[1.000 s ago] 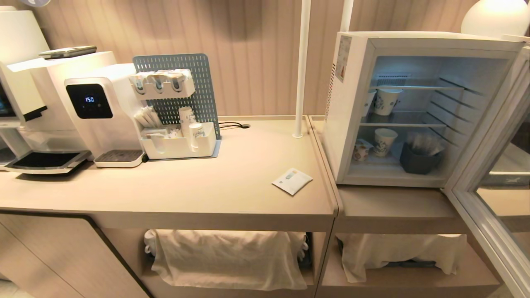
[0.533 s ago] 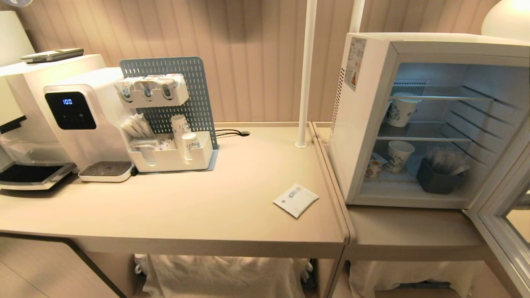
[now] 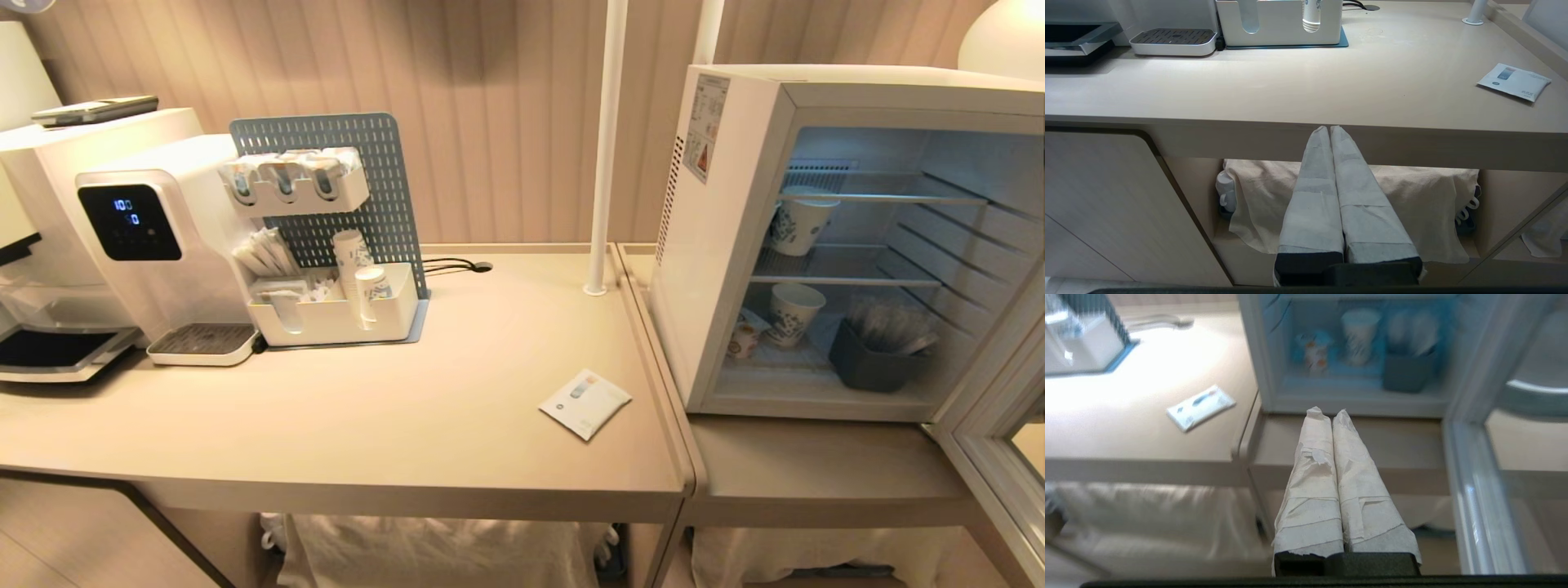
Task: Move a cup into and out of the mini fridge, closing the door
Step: Take the yoghurt out of the freezer
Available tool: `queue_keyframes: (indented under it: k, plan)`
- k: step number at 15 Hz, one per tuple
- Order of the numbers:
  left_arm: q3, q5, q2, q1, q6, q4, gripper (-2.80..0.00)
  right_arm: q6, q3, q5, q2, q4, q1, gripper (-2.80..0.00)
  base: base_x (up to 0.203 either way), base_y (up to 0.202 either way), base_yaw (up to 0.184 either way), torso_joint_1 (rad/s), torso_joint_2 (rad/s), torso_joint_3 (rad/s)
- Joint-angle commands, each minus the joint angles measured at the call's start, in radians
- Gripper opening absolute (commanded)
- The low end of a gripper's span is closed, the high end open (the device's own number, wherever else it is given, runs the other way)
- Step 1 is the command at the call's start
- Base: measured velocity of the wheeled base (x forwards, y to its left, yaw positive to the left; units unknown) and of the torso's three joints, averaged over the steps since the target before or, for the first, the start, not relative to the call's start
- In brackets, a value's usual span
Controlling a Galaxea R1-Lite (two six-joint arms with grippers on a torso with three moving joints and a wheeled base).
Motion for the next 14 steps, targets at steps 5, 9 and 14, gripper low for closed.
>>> queue_keyframes:
  k: [5, 9, 14]
  plan:
    - [0.002, 0.001, 0.001, 0.0, 0.0, 0.0, -2.8, -0.007, -0.103, 0.081, 0.853, -0.161, 0.042, -2.8, 0.0, 0.0, 0.0, 0.0, 0.0, 0.0]
    - [0.002, 0.001, 0.001, 0.0, -0.001, -0.001, -2.8, -0.004, -0.111, 0.097, 1.309, -0.447, 0.059, -2.8, 0.0, 0.0, 0.0, 0.0, 0.0, 0.0]
    - [0.002, 0.001, 0.001, 0.0, -0.003, -0.001, -2.8, 0.053, -0.236, 0.025, 1.684, -0.807, 0.066, -2.8, 0.0, 0.0, 0.0, 0.0, 0.0, 0.0]
